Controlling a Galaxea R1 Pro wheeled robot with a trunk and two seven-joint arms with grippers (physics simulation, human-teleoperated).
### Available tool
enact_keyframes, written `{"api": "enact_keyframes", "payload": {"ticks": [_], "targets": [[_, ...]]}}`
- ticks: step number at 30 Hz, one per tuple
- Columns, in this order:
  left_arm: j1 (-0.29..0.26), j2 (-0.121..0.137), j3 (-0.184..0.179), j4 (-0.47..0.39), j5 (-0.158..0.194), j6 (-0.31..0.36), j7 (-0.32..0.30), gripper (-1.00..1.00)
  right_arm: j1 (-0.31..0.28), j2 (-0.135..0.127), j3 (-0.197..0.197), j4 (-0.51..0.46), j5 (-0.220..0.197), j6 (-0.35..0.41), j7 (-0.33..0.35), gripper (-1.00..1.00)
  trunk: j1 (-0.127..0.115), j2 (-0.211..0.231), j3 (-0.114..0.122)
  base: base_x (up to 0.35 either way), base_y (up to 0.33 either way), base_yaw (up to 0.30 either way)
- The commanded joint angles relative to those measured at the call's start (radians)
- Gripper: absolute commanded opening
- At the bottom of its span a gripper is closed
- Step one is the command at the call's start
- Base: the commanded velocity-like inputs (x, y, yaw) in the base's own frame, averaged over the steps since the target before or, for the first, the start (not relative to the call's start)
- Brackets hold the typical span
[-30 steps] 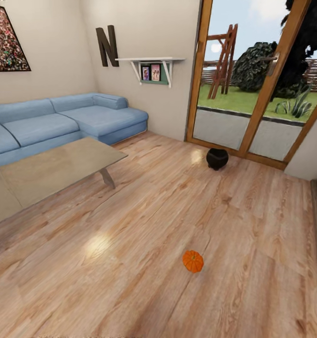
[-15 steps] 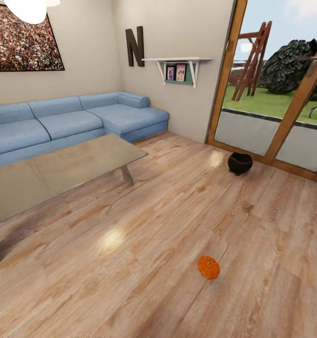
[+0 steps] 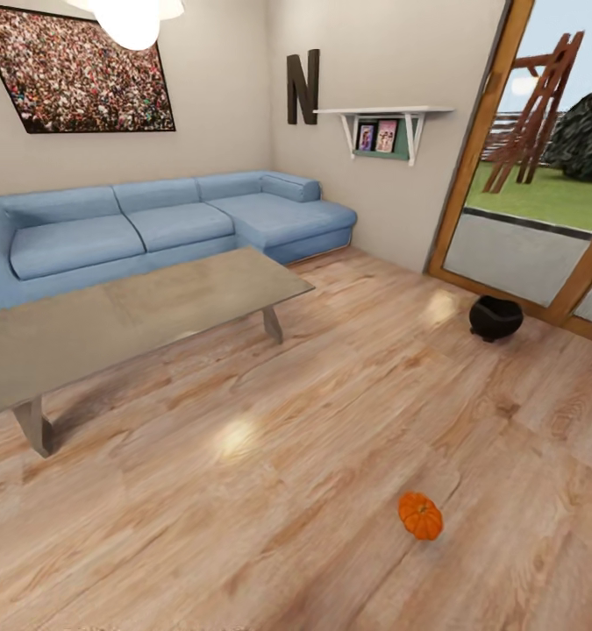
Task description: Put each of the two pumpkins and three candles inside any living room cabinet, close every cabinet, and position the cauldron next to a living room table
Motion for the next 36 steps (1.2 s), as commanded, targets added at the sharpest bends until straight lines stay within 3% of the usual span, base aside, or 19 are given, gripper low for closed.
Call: {"api": "enact_keyframes", "payload": {"ticks": [1, 23, 36], "targets": [[0.000, 0.000, 0.000, 0.000, 0.000, 0.000, 0.000, 1.00, 0.000, 0.000, 0.000, 0.000, 0.000, 0.000, 0.000, 1.00, 0.000, 0.000, 0.000, 0.000, 0.000, 0.285], [0.000, 0.002, 0.001, 0.000, 0.000, 0.000, 0.000, 1.00, 0.000, -0.001, 0.000, 0.000, 0.000, 0.000, 0.000, 1.00, 0.000, 0.000, 0.000, 0.000, 0.000, 0.281], [0.001, 0.005, 0.001, 0.000, 0.001, 0.002, 0.001, 1.00, 0.000, -0.005, 0.000, 0.000, 0.000, 0.000, 0.000, 1.00, 0.000, 0.000, 0.000, 0.255, 0.000, 0.027]]}}
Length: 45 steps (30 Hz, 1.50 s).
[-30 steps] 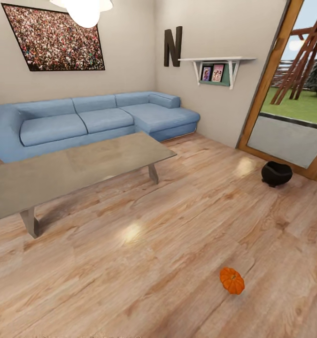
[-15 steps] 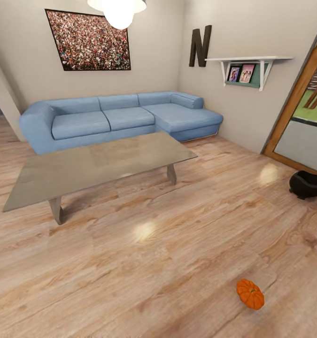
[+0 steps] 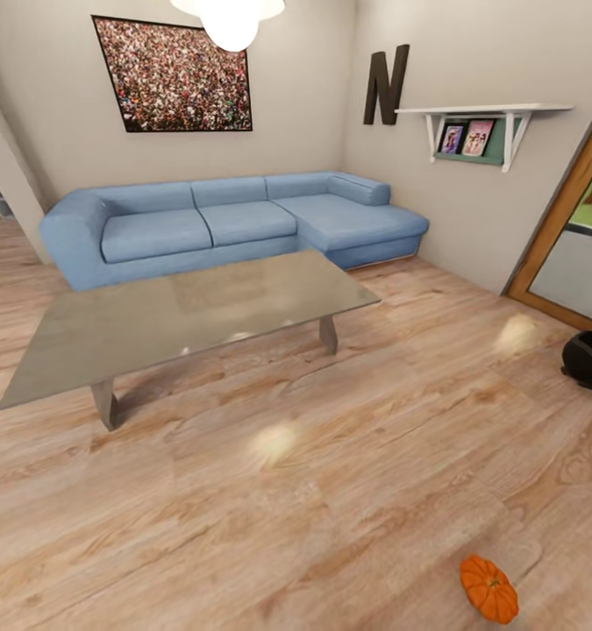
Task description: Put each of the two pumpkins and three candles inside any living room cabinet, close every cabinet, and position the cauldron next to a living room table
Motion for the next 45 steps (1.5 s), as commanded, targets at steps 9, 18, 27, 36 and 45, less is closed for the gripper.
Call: {"api": "enact_keyframes", "payload": {"ticks": [9, 18, 27, 36, 45], "targets": [[-0.001, 0.000, 0.000, 0.000, 0.000, 0.000, 0.000, 1.00, 0.000, 0.001, 0.000, 0.000, 0.000, 0.000, 0.000, 1.00, 0.000, 0.000, 0.000, 0.325, 0.000, 0.000], [-0.001, 0.001, 0.000, 0.000, 0.000, 0.000, 0.000, 1.00, 0.000, -0.001, 0.000, 0.000, -0.001, 0.002, 0.001, 1.00, 0.000, 0.000, 0.000, 0.325, 0.000, 0.000], [0.000, 0.002, 0.000, 0.000, 0.000, 0.000, 0.000, 1.00, 0.000, 0.001, 0.000, 0.000, -0.001, 0.001, 0.000, 1.00, 0.000, 0.000, 0.000, 0.325, 0.000, 0.000], [-0.001, 0.002, 0.000, 0.000, 0.000, 0.000, 0.000, 1.00, 0.000, 0.002, 0.000, 0.000, -0.003, 0.002, 0.001, 1.00, 0.000, 0.000, 0.000, 0.325, 0.000, -0.075], [0.000, 0.002, 0.000, 0.000, 0.000, 0.000, 0.000, 1.00, 0.000, 0.001, 0.000, 0.000, -0.003, 0.002, 0.002, 1.00, 0.000, 0.000, 0.000, 0.325, 0.000, -0.259]]}}
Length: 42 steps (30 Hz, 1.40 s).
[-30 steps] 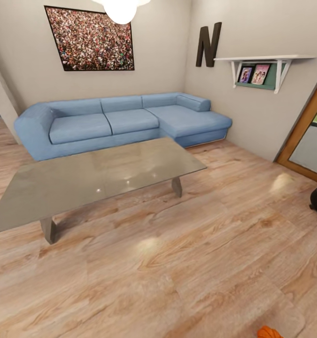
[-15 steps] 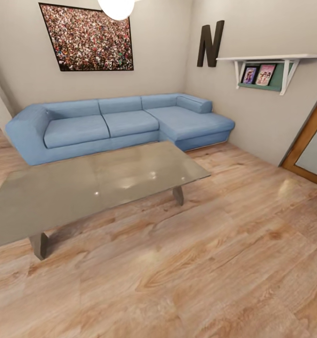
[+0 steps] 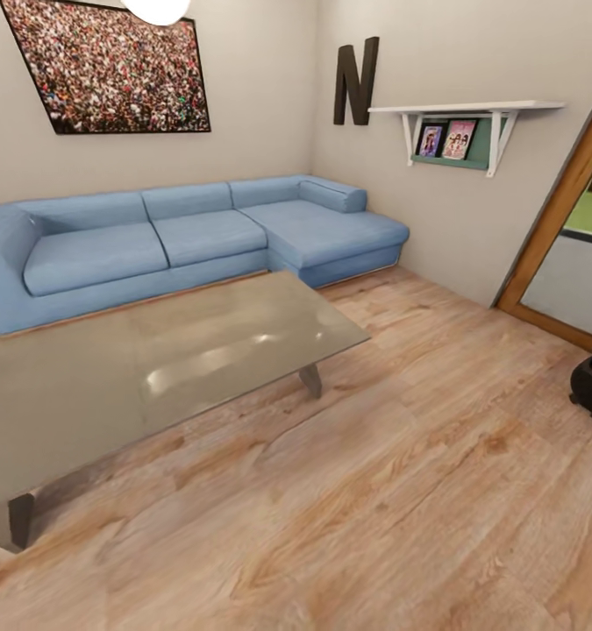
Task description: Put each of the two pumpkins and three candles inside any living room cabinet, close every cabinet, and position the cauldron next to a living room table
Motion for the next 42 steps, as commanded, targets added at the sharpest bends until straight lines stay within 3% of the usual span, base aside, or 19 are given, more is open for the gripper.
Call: {"api": "enact_keyframes", "payload": {"ticks": [1, 28, 42], "targets": [[0.000, 0.000, 0.000, 0.000, 0.000, 0.000, 0.000, 1.00, 0.000, 0.000, 0.000, 0.000, 0.000, 0.000, 0.000, 1.00, 0.000, 0.000, 0.000, 0.325, 0.000, -0.233], [0.000, 0.000, 0.000, 0.000, 0.000, 0.000, 0.000, 1.00, 0.000, -0.002, 0.000, 0.000, 0.001, 0.000, 0.000, 1.00, 0.000, 0.000, 0.000, 0.317, 0.000, -0.214], [0.000, -0.006, 0.000, 0.000, -0.002, -0.001, 0.000, 1.00, 0.000, -0.003, 0.000, 0.000, 0.002, 0.000, 0.000, 1.00, 0.000, 0.000, 0.000, 0.018, 0.000, -0.278]]}}
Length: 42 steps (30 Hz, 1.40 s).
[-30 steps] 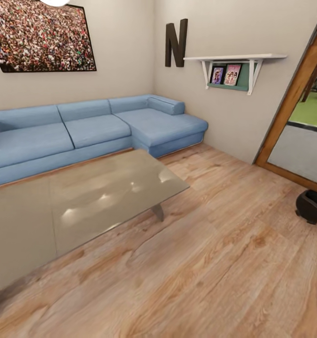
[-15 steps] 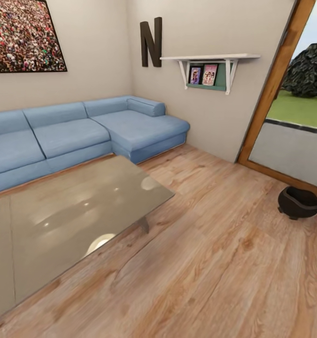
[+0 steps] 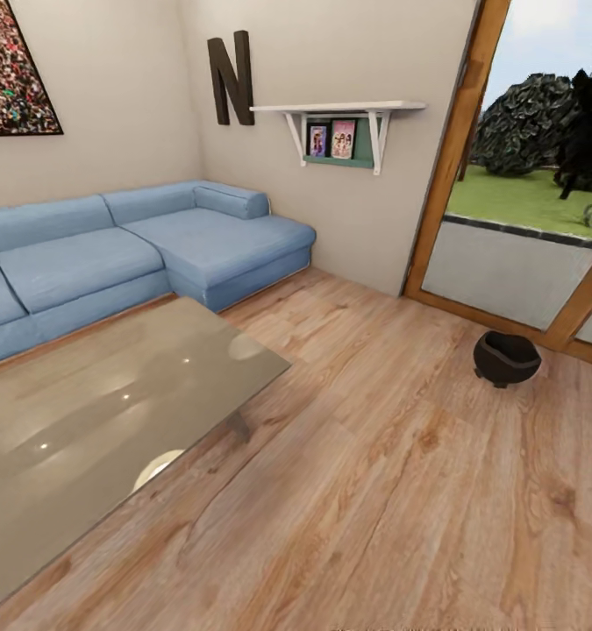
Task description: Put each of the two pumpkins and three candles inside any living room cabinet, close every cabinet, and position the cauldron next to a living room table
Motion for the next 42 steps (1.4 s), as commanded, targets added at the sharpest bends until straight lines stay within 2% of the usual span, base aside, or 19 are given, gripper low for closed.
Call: {"api": "enact_keyframes", "payload": {"ticks": [1, 20, 42], "targets": [[0.000, 0.000, 0.000, 0.000, 0.000, 0.000, 0.000, 1.00, 0.000, 0.000, 0.000, 0.000, 0.000, 0.000, 0.000, 1.00, 0.000, 0.000, 0.000, 0.000, 0.000, -0.276], [-0.001, 0.005, 0.000, 0.000, 0.000, 0.001, 0.000, 1.00, 0.000, 0.000, 0.000, 0.000, -0.002, 0.000, 0.000, 1.00, 0.000, 0.000, 0.000, 0.191, 0.157, -0.276], [0.000, -0.002, 0.000, 0.000, 0.000, 0.001, 0.000, 1.00, 0.000, 0.000, 0.000, 0.000, -0.002, 0.000, 0.000, 1.00, 0.000, 0.000, 0.000, 0.009, 0.007, -0.278]]}}
